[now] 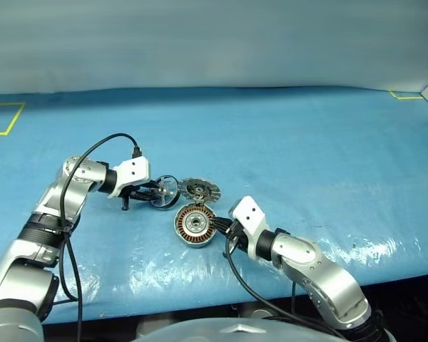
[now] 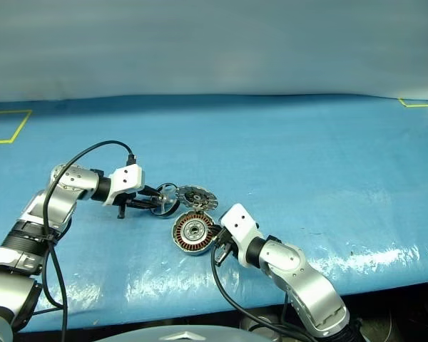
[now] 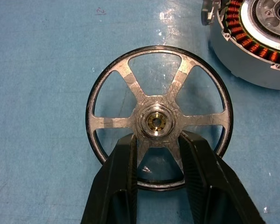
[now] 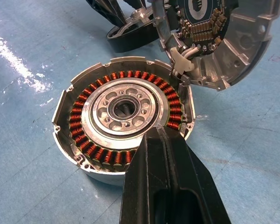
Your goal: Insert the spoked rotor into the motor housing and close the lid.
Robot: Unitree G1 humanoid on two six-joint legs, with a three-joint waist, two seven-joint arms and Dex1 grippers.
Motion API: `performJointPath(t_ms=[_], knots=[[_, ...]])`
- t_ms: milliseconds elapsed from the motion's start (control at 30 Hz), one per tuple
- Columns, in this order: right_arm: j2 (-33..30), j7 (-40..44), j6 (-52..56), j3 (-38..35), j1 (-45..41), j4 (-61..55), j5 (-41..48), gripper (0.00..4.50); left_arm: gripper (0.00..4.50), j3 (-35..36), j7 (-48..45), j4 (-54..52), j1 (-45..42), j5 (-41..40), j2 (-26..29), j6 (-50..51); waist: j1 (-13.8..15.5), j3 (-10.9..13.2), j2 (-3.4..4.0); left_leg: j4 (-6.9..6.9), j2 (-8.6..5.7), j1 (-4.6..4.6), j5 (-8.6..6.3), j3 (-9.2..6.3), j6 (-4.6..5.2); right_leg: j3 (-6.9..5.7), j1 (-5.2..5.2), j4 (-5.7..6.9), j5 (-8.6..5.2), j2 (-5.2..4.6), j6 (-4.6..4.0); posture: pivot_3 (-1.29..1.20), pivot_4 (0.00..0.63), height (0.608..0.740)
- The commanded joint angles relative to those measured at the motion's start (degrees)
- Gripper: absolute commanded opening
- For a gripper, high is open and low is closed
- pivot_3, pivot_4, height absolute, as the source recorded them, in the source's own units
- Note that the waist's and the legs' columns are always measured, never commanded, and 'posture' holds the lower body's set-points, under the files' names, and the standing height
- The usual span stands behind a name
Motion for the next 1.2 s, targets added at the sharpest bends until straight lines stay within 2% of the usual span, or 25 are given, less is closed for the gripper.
performJointPath(t_ms=[33,100,267,500,600,867,1200], knots=[[-0.22,0.14,-0.69,-0.51,0.19,-1.31,0.12,0.0,1.03,1.47,-2.34,-3.57,1.07,-1.51,3.1,0.85,-0.13,0.0,0.0,-0.02,0.0,0.0,0.0,0.01,0.0,0.01,-0.01,0.0,0.0,0.0,0.0,0.0,0.15,0.74],[-0.8,0.4,-0.76,-1.3,0.62,-1.65,0.38,0.0,1.02,3.05,-5.07,-7.46,2.67,-3.67,6.56,1.63,-0.28,0.0,0.0,-0.04,0.02,0.0,0.0,0.01,0.0,0.02,-0.05,0.01,-0.01,0.01,-0.03,0.0,0.15,0.74],[-1.51,2.2,-3.44,-4.61,1.93,-2.53,2.5,0.0,1.02,8.14,-6.68,-17.33,6.72,-10.19,11.21,5.17,0.23,0.02,-0.01,-0.08,0.02,-0.03,0.0,-0.02,0.01,-0.01,-0.05,-0.02,-0.05,-0.01,-0.07,0.0,0.15,0.74],[-3.57,7.05,-13.36,-7.54,7.62,-1.58,3.72,0.0,1.02,12.93,-5.91,-29.81,12.63,-17.23,13.7,11.22,0.24,0.03,-0.01,-0.1,0.01,-0.04,-0.02,0.01,0.03,0.0,-0.05,-0.05,-0.06,-0.03,-0.07,0.0,0.15,0.74],[-3.47,8.57,-21.92,-7.88,10.73,1.08,2.22,0.0,1.02,13.33,-5.64,-35.13,14.65,-20.73,13.71,14.7,0.24,0.04,-0.02,-0.1,0.03,-0.04,-0.02,0.01,0.03,0.0,-0.05,-0.04,-0.09,-0.02,-0.11,0.0,0.15,0.74],[-1.17,10.11,-34.06,-7.92,14.03,9.31,1.36,0.0,1.02,8.49,-1.54,-42.52,14.54,-22.68,10.75,20.29,0.31,0.06,-0.05,-0.07,0.04,0.09,-0.02,0.09,0.03,0.05,0.03,0.01,-0.24,-0.02,-0.35,0.0,0.15,0.74],[-0.57,11.18,-36.31,-6.84,13.78,13.84,-0.02,0.0,1.02,-2.37,3.08,-43.35,6.06,-18.9,7.14,28.76,0.48,0.07,-0.08,-0.06,0.03,0.09,-0.02,0.13,0.03,0.09,0.03,0.01,-0.23,0.0,-0.35,0.0,0.15,0.74]])
